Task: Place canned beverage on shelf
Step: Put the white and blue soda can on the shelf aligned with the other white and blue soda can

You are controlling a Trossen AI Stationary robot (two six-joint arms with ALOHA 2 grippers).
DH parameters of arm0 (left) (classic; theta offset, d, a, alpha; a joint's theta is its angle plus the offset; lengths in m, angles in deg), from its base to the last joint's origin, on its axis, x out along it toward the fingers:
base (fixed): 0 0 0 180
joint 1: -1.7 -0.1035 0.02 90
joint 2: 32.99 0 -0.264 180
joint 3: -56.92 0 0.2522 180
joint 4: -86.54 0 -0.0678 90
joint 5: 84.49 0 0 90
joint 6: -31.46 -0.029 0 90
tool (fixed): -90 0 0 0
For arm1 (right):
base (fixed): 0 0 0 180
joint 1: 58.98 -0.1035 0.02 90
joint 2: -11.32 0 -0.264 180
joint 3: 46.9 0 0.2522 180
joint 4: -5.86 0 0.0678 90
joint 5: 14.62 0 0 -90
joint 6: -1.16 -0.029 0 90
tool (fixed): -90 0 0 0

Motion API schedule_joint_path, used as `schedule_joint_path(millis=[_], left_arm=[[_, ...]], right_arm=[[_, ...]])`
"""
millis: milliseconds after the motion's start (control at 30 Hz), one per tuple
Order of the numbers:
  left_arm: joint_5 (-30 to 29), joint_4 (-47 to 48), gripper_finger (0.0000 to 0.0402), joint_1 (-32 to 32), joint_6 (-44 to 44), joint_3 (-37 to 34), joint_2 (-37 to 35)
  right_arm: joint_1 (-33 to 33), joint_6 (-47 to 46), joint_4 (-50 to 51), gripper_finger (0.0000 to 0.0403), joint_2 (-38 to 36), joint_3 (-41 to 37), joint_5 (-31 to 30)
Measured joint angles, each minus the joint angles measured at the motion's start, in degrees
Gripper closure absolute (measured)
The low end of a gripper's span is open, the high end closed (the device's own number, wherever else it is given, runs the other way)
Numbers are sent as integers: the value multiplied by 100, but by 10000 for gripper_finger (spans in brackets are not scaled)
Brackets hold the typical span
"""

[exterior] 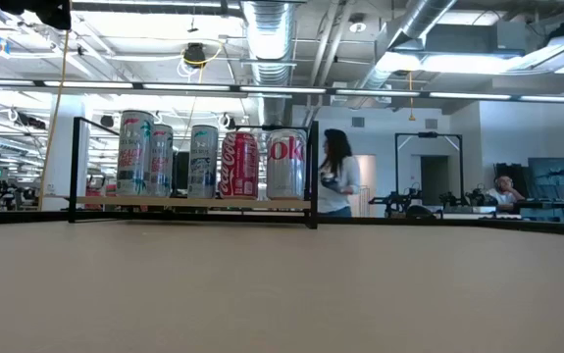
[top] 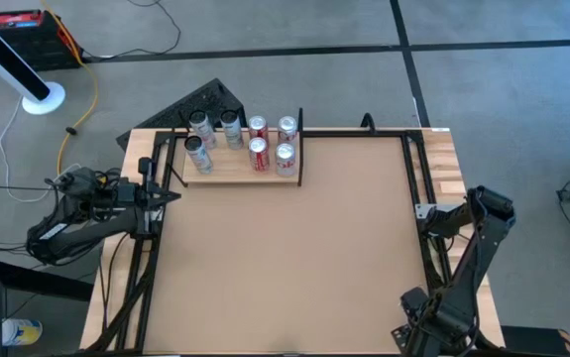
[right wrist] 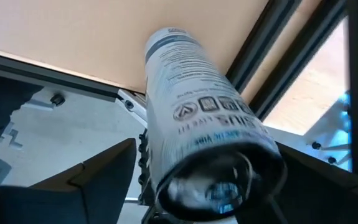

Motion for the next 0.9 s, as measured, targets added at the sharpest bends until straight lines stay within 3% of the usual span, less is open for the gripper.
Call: schedule_joint_path(millis=[300, 567, 733, 900], left_arm=[[-38, -6, 401, 0, 0, 2, 0], [-46, -31, 401, 0, -15, 2, 0], [-48, -31, 402, 0, -16, 2, 0], [-46, -32, 402, -1, -17, 2, 0]], right_arm=[[3, 348, -407, 117, -2, -408, 41], [342, 983, 259, 117, 20, 2, 70], [1108, 2023, 934, 117, 13, 471, -408], [2495, 3930, 1114, 117, 11, 774, -848]])
